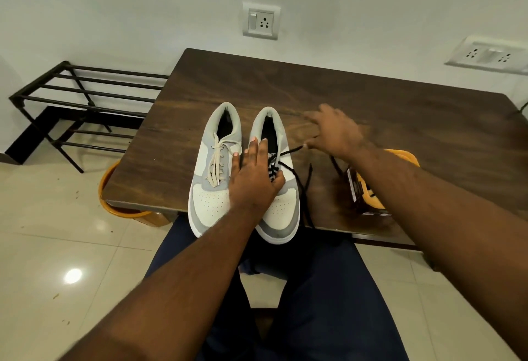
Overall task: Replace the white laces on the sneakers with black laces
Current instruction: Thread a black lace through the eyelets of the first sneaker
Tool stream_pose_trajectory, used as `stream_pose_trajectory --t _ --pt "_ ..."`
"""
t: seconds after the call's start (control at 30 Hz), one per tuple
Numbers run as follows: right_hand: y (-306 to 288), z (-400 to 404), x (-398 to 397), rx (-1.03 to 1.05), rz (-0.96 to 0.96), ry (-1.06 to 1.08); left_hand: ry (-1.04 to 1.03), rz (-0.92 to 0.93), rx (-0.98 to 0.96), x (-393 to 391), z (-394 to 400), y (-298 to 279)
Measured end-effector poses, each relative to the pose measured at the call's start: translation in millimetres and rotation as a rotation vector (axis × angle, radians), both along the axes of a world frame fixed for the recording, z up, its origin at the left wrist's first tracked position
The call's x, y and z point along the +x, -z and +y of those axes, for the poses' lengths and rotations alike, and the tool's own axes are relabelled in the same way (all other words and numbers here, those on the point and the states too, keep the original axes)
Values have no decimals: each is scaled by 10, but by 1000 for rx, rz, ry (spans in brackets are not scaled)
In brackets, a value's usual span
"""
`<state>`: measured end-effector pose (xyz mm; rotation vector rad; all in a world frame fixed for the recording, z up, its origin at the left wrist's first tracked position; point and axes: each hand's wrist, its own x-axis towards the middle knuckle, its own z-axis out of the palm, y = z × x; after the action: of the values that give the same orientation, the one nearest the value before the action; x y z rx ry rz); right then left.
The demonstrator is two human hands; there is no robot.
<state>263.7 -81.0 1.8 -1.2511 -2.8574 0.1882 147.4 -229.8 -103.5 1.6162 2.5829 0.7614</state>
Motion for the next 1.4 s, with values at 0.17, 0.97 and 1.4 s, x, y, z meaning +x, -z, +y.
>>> stream_pose_trajectory --t 0.17,0.97,1.4 --pt "298 -347 -134 -225 207 -136 11 -9 -26 -7 1 1" --pt "258 -140 -128 -73 90 -203 18 -3 -30 9 -23 40" --pt "758 -843 149 -630 700 457 72 -325 10 48 -24 -78"
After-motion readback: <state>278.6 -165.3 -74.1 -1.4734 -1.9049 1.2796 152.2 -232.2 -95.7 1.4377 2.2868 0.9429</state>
